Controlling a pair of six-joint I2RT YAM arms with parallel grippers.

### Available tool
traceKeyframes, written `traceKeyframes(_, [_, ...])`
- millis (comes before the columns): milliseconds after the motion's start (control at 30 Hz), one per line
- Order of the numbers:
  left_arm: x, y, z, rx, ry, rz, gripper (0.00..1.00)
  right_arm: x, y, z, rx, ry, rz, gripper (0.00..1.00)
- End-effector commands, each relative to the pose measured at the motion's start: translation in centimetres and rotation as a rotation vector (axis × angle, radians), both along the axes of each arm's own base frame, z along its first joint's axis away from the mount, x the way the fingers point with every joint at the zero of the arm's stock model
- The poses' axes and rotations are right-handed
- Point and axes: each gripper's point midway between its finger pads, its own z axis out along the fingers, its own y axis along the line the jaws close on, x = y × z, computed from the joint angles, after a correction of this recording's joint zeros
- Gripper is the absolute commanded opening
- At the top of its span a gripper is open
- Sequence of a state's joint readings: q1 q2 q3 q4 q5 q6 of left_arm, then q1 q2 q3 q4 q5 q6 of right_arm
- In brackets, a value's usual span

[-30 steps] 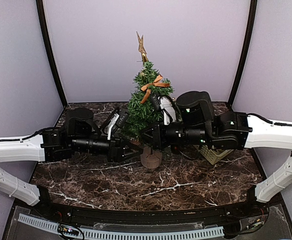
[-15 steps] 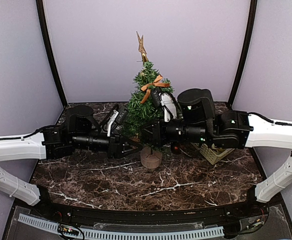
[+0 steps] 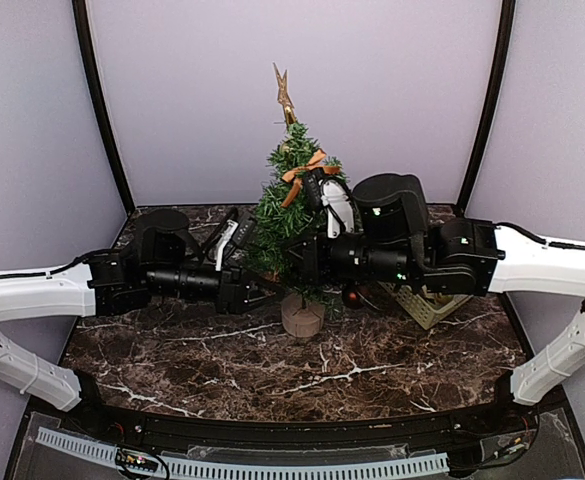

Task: Decorate the small christmas tree
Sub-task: Hang the ornament pinecone on the branch.

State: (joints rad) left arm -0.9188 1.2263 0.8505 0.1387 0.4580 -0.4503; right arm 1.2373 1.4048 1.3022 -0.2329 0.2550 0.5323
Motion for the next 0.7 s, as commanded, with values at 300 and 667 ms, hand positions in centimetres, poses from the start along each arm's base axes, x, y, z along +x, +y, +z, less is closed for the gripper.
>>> traceKeyframes(300, [0.73,-0.35,1.82,-0.049,-0.015,-0.005,0.40,0.42,0.79,1.57,0.031,-0.035,-0.018,0.00])
traceKeyframes(667, [1.20,-0.54,2.16,-0.072,-0.005,-0.009,0.40,0.67,0.77,1.15,0.009,-0.036,-0.032,0.00])
